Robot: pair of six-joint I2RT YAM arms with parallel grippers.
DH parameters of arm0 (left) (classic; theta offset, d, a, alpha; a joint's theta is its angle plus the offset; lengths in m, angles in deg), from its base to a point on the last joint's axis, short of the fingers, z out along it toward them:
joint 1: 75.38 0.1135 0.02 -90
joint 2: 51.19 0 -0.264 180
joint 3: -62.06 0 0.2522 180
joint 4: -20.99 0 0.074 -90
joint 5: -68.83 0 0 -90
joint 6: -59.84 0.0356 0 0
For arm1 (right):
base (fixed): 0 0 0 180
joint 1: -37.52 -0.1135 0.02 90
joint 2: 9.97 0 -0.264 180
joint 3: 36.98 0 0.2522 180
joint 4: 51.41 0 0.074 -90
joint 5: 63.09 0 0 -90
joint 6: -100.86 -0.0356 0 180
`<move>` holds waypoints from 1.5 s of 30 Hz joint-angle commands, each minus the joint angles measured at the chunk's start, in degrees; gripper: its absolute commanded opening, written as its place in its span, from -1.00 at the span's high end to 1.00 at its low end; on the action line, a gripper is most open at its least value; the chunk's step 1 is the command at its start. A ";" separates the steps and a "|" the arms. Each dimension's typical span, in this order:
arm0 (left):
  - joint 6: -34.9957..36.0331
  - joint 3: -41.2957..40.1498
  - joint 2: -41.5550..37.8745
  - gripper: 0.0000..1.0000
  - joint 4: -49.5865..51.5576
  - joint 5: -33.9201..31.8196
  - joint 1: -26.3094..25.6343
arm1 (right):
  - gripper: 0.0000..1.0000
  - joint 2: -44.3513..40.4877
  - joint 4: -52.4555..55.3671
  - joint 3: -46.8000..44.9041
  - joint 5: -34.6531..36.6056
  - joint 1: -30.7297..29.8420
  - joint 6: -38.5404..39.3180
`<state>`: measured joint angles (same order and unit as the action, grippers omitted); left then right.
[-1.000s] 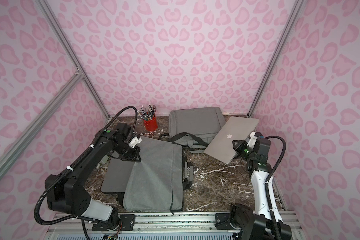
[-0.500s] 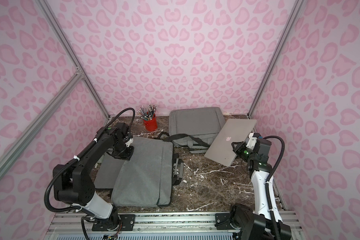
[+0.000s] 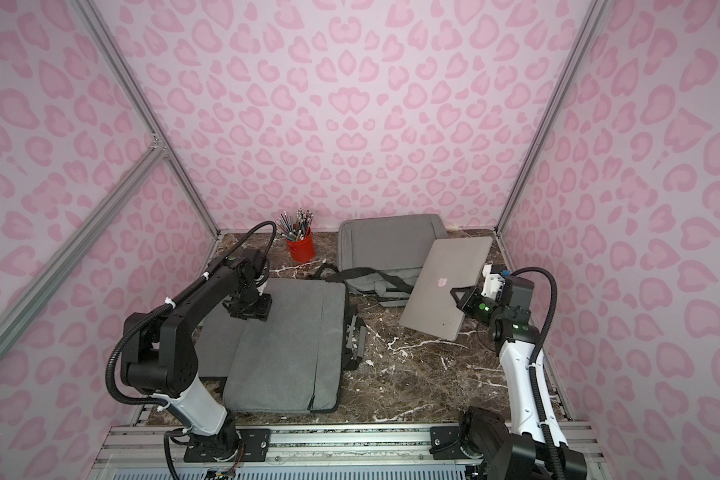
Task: Open the zippered laptop bag and take out the laptop
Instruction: Place the zippered laptop bag in the zippered laptop bag, then place the laptop at the center of the board.
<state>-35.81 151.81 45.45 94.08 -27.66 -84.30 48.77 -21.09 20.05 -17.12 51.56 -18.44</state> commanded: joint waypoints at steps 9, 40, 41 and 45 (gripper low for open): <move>-12.56 -2.22 -11.82 -0.54 -20.04 32.03 -3.55 | 1.00 1.02 -10.42 1.12 -11.36 -5.64 -2.23; -46.25 -0.52 5.96 -0.47 -79.20 56.89 -22.57 | 1.00 7.52 -28.69 2.20 -26.00 -11.79 -22.75; -46.78 -0.41 5.93 -0.47 -80.01 57.68 -22.69 | 1.00 7.81 -28.83 2.11 -26.10 -11.80 -22.93; -49.64 -0.88 5.85 -0.47 -84.75 60.62 -22.89 | 1.00 9.15 -29.35 2.17 -26.70 -11.80 -23.61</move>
<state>-83.00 150.61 51.35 17.84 27.69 -106.95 57.36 -44.30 22.21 -41.17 39.87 -41.24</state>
